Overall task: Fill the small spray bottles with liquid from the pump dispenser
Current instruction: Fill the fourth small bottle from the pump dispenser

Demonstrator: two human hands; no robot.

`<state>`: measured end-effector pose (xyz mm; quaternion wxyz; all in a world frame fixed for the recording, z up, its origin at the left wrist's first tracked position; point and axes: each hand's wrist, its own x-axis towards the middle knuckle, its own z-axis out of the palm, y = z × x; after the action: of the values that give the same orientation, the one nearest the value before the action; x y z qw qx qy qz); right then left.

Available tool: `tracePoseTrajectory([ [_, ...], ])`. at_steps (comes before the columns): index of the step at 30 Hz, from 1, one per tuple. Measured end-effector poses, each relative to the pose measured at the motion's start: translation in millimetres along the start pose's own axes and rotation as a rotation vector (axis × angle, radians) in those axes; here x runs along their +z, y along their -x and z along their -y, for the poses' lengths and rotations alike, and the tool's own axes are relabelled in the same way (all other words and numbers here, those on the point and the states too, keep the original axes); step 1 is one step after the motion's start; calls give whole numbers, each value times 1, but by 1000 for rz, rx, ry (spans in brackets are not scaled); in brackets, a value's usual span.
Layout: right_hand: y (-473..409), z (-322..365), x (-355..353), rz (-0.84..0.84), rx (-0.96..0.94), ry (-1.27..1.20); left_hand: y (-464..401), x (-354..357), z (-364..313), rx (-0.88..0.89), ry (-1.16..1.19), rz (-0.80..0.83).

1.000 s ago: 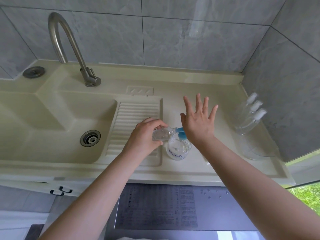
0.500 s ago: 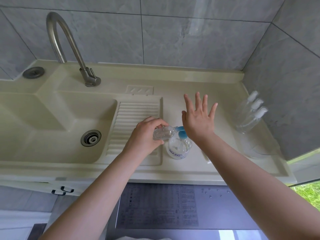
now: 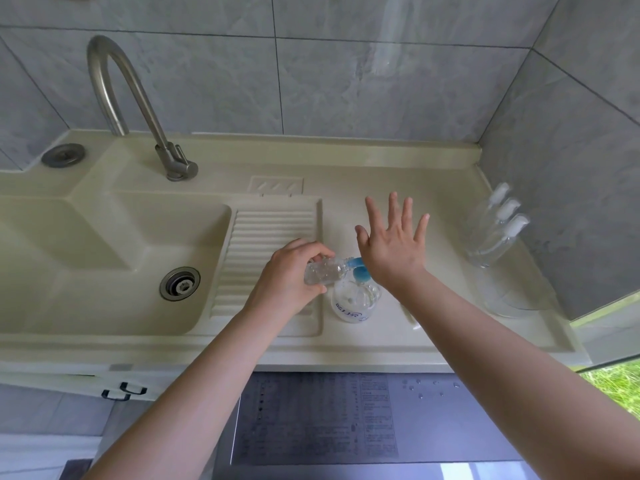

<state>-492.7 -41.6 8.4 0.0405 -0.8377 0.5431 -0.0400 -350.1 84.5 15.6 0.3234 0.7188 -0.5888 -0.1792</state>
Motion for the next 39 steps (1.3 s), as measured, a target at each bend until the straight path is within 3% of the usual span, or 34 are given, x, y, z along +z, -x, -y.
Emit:
tracePoseTrajectory([
  [7, -5, -1, -17, -128, -57, 158, 1, -3, 0, 5, 9, -27],
  [12, -3, 0, -4, -42, -3, 45, 0, -2, 2, 1, 19, -19],
  [20, -4, -1, -17, -135, -28, 77, 0, -1, 3, -1, 34, -9],
  [26, 0, 1, 0, -23, -5, -1, -4, -4, 2, -34, 80, 41],
  [34, -7, -1, -19, -112, -8, 7, -5, -8, -2, -36, 55, 54],
  [39, -2, 1, -4, -31, 8, -12, -6, -7, -1, -37, 53, 54],
])
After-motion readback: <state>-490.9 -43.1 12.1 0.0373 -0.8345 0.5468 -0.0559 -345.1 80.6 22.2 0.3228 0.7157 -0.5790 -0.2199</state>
